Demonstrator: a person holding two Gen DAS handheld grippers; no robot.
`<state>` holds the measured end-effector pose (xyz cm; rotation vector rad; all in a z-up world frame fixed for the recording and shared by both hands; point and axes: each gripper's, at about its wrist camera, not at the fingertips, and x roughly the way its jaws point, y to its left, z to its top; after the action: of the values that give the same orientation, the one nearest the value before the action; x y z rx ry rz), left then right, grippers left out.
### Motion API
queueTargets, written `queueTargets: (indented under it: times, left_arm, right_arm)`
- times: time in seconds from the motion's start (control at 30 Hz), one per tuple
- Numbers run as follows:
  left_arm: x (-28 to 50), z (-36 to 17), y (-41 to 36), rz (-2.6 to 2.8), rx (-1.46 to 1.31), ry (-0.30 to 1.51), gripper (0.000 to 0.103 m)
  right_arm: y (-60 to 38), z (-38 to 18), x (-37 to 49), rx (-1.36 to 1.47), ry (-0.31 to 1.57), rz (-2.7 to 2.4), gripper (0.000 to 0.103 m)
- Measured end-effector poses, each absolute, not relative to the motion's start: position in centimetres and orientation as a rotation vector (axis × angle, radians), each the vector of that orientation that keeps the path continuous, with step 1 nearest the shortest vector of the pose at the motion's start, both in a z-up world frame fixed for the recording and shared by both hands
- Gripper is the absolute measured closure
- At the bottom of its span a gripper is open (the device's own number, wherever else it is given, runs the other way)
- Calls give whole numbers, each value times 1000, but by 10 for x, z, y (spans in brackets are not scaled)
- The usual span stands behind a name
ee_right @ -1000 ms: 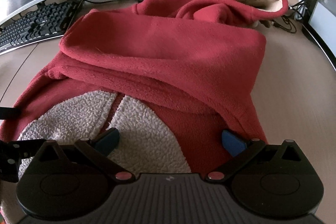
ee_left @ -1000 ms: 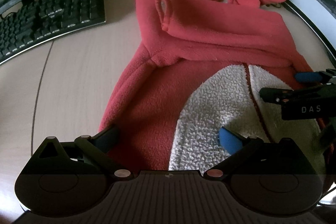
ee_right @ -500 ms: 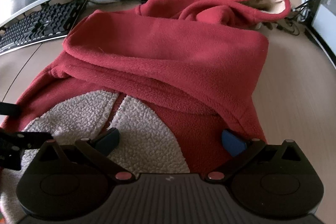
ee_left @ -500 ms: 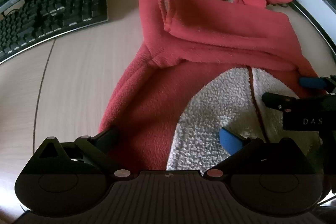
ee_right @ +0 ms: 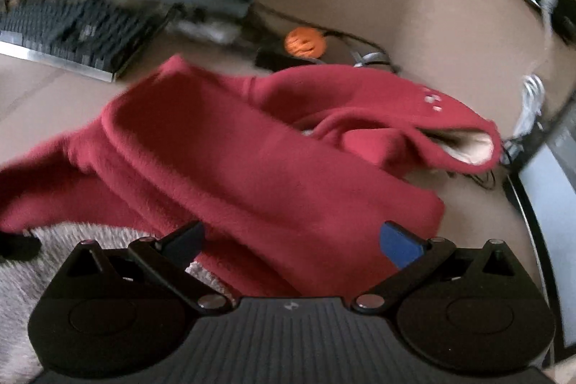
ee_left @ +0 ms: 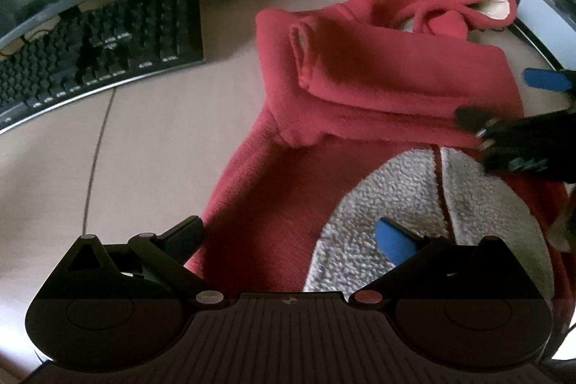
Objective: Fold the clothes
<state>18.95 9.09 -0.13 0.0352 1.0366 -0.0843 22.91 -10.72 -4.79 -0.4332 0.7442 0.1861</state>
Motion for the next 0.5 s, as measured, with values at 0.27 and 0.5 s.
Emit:
queueTargets:
  times: [0.27, 0.5]
  left_arm:
    - [191, 1, 99, -69, 41, 1026, 0]
    - [194, 5, 89, -98, 127, 984, 0]
  right_arm:
    - [-106, -48, 240, -531, 620, 34, 0]
    - [-221, -15, 234, -225, 579, -463, 0]
